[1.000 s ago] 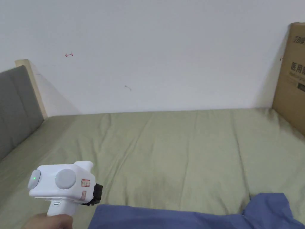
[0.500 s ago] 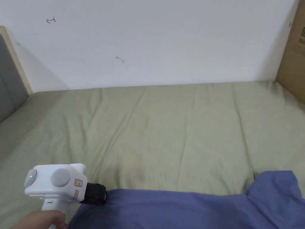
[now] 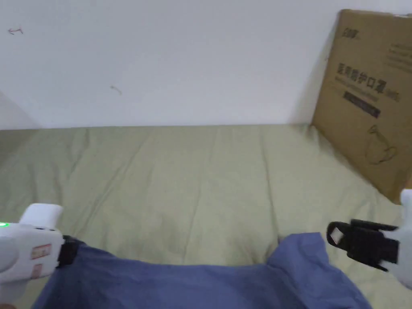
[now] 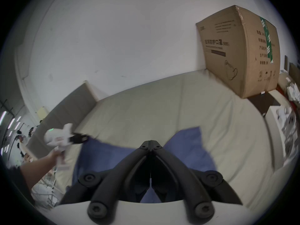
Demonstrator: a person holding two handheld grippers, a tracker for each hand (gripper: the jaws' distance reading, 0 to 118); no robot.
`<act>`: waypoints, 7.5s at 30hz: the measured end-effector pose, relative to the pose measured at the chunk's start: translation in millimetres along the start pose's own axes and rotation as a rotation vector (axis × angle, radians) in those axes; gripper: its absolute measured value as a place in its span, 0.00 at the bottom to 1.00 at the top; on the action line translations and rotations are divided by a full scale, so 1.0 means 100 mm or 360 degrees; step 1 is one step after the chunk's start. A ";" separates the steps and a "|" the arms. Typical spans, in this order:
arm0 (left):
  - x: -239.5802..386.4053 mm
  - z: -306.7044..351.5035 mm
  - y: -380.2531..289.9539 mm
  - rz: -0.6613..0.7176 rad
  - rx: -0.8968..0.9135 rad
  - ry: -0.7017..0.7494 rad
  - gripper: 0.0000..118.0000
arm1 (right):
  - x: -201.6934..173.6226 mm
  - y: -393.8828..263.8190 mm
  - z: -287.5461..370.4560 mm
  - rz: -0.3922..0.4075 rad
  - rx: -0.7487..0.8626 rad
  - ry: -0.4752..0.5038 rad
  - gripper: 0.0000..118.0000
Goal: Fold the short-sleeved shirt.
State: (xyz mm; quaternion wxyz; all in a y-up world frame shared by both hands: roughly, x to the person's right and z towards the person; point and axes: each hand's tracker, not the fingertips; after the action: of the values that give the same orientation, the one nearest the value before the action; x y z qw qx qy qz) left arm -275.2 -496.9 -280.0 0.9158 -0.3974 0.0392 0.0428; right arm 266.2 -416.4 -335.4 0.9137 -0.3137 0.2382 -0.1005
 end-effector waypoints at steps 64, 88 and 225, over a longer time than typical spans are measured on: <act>0.01 1.99 2.94 0.0028 0.0819 0.0387 0.00 | -1.09 3.92 0.02 0.0336 0.0608 -0.0588 0.03; 0.17 0.17 -1.04 0.0294 -0.0065 0.0083 0.00 | 0.73 -1.11 -0.60 0.0047 -0.0521 -0.0479 0.03; 0.23 1.05 -1.17 0.0485 0.0246 -0.0162 0.97 | 1.05 -0.83 0.12 -0.0469 -0.0326 -0.0496 0.83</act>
State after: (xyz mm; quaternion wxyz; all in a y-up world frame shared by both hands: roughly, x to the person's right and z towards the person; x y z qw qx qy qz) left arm -235.7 -498.8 -125.9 0.9274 -0.3125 0.0558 0.1980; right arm 359.9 -510.4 -314.4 0.8783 -0.4477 0.0549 -0.1586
